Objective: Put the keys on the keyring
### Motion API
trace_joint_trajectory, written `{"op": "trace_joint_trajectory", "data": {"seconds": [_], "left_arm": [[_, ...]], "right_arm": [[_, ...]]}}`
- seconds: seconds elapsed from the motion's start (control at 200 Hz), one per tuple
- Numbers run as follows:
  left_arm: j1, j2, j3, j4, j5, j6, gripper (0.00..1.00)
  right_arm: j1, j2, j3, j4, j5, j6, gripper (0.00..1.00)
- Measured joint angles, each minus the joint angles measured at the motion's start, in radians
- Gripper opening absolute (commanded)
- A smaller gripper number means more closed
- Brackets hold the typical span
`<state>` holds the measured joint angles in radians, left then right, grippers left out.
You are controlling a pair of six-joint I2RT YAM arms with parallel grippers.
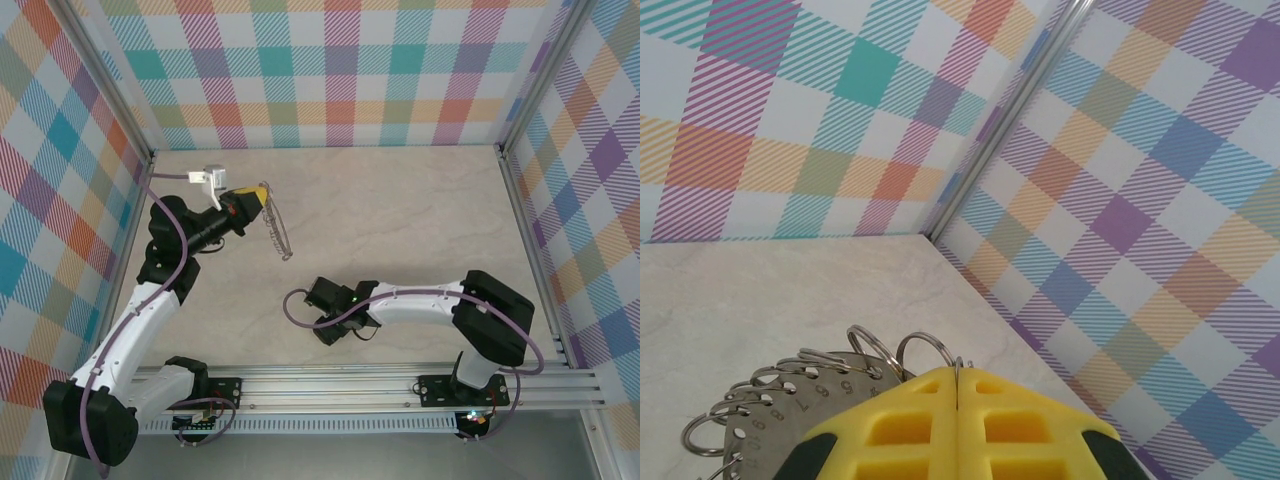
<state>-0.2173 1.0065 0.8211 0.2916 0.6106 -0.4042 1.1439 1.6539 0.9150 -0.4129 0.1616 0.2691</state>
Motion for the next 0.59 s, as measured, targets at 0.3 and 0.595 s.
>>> {"op": "trace_joint_trajectory", "data": {"seconds": [0.3, 0.595], "left_arm": [[0.011, 0.006, 0.012, 0.005, 0.01, 0.0, 0.0], [0.011, 0.02, 0.012, 0.008, 0.011, -0.005, 0.0]], "right_arm": [[0.01, 0.036, 0.023, -0.019, 0.053, -0.023, 0.5], [0.011, 0.057, 0.043, -0.038, 0.135, -0.025, 0.37]]}}
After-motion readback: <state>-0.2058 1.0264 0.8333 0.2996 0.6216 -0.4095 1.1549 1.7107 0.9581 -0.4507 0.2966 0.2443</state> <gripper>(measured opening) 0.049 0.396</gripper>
